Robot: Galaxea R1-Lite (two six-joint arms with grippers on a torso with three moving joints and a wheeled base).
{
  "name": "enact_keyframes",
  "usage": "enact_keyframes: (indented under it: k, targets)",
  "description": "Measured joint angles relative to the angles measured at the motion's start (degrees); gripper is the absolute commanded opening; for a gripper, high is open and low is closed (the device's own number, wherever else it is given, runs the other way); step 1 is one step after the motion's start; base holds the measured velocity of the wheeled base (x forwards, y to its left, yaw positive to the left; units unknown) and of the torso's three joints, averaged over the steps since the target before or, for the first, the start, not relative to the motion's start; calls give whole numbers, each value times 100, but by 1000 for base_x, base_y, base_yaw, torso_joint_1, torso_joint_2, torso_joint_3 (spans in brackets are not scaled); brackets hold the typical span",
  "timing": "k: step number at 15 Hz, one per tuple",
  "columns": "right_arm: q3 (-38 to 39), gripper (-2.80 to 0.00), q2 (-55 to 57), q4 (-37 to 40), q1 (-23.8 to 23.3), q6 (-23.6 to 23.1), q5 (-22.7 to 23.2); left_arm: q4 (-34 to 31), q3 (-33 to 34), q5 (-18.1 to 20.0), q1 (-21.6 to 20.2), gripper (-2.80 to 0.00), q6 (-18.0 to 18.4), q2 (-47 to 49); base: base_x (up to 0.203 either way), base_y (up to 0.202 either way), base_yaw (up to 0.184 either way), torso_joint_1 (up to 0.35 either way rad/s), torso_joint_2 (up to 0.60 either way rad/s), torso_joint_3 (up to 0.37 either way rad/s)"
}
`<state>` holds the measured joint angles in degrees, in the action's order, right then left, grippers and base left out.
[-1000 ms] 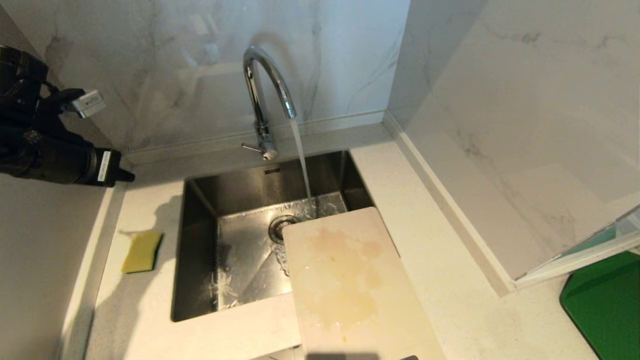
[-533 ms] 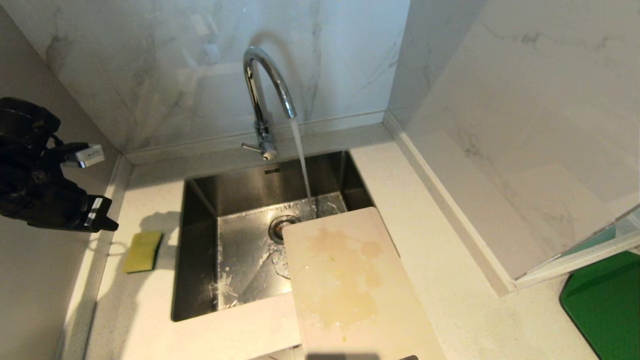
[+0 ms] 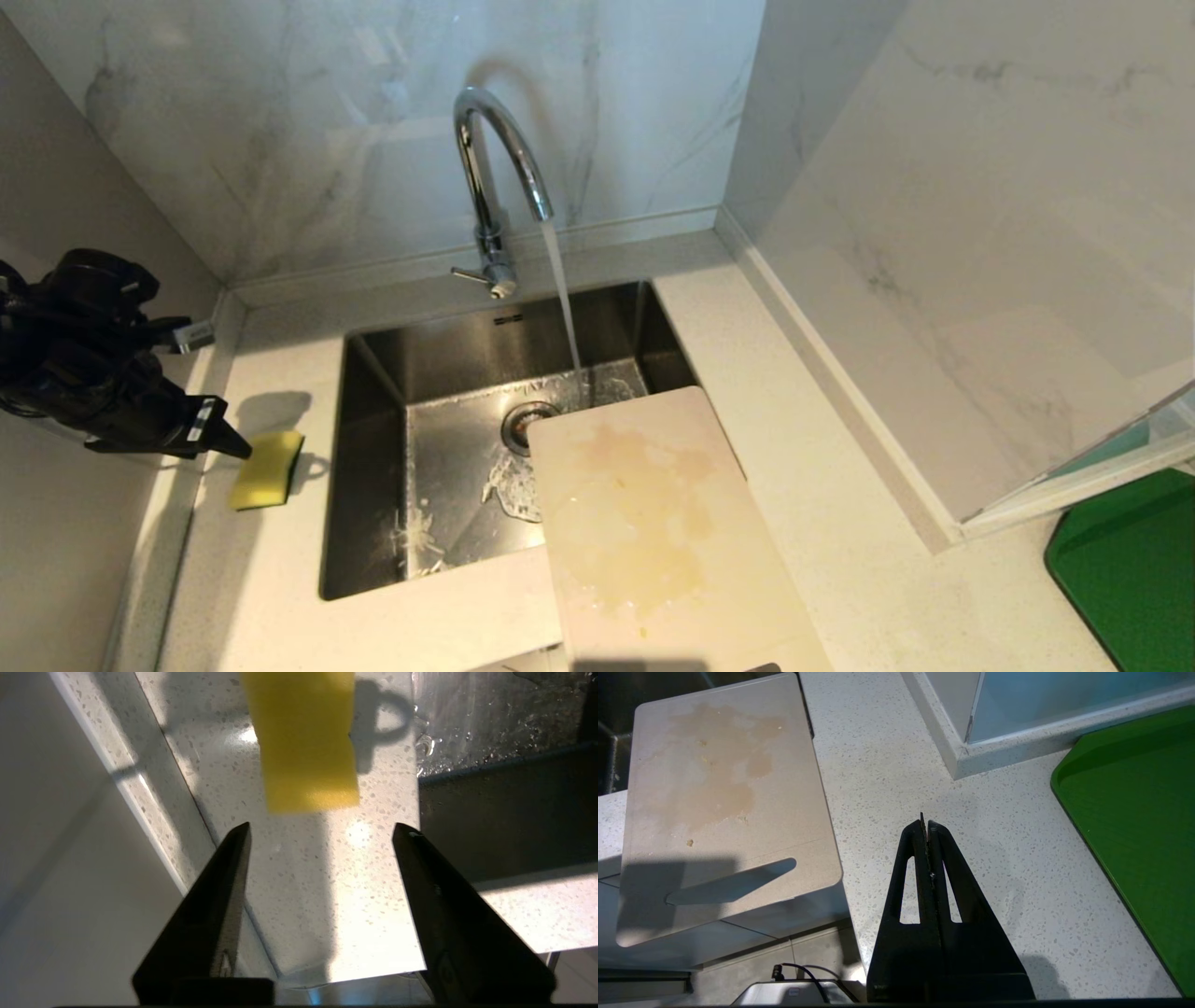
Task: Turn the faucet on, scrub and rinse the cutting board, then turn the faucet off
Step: Pick up the cleaning cloth
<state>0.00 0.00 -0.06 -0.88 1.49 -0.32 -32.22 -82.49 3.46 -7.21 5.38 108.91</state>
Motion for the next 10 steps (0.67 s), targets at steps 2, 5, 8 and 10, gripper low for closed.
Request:
enact_keyframes:
  k: [2, 5, 8, 10]
  targets:
    - [0, -280, 0, -2, 2, 0, -3, 0, -146, 4, -101, 0, -26, 220, 0, 0, 0, 0, 0, 0]
    - [0, -280, 0, -2, 2, -1, -1, -5, -437, 6, -155, 0, -210, 538, 0, 0, 0, 0, 0, 0]
    - [0, -280, 0, 1, 0, 0, -3, -5, -602, 11, -165, 0, -307, 823, 0, 0, 0, 0, 0, 0]
    - [0, -280, 0, -2, 0, 0, -1, 2, -693, 23, -165, 0, -370, 988, 0, 0, 0, 0, 0, 0]
